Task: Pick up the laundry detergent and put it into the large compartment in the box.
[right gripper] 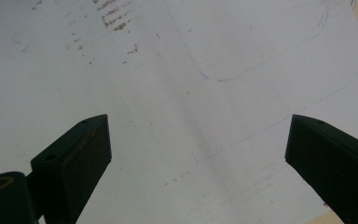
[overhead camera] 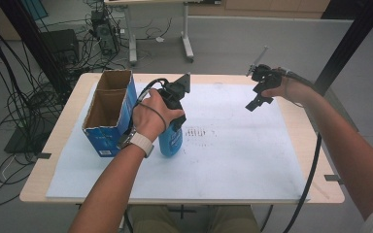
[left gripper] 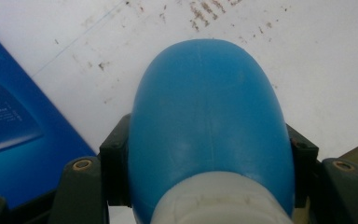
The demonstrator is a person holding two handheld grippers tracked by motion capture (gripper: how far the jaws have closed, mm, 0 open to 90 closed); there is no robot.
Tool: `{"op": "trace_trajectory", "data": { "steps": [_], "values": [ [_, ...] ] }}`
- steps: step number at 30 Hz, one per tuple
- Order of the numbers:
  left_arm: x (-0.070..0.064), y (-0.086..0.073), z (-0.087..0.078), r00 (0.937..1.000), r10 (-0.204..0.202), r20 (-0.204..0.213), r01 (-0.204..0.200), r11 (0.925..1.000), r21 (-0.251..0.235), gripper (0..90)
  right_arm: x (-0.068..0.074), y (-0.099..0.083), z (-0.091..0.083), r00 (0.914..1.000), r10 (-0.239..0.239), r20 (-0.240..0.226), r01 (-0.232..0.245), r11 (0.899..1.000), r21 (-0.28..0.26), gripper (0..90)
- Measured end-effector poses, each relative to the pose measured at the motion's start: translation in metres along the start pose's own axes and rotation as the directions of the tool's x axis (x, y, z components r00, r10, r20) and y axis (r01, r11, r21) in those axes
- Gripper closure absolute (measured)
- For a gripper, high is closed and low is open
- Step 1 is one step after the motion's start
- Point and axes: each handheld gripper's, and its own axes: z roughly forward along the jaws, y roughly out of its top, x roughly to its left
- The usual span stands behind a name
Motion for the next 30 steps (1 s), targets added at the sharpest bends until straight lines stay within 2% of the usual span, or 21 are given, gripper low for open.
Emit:
{"op": "trace_trajectory", "data": {
  "steps": [7, 9, 15, 18, 26, 30],
  "values": [
    [0.001, -0.001, -0.013, 0.9999, -0.015, -0.003, 0.015, 0.9998, -0.01, 37.6, 0.0, -0.003, -0.002, 1.0, 0.004, 0.002, -0.004, 1.0, -0.002, 6.9],
    [0.001, -0.002, -0.015, 0.9995, -0.03, -0.005, 0.03, 0.9992, -0.026, 37.6, 0.0, -0.003, -0.002, 1.0, 0.005, 0.004, -0.005, 1.0, -0.004, 6.9],
    [0.001, -0.002, -0.024, 0.9992, -0.036, -0.015, 0.036, 0.9991, -0.022, 37.6, 0.001, -0.003, -0.002, 1.0, 0.005, 0.004, -0.005, 1.0, -0.005, 6.9],
    [0.001, -0.002, -0.031, 0.9992, -0.035, -0.02, 0.035, 0.9993, -0.013, 37.6, 0.0, -0.003, -0.001, 1.0, 0.008, 0.001, -0.008, 1.0, -0.003, 6.9],
    [0.003, -0.002, -0.051, 0.9969, -0.067, -0.04, 0.066, 0.9973, -0.032, 37.6, 0.001, -0.003, -0.001, 1.0, 0.006, 0.002, -0.006, 1.0, 0.0, 6.9],
    [0.004, -0.001, -0.06, 0.996, -0.081, -0.036, 0.08, 0.9963, -0.03, 37.6, 0.002, -0.002, -0.001, 1.0, 0.004, 0.001, -0.004, 1.0, -0.005, 6.9]
  ]
}}
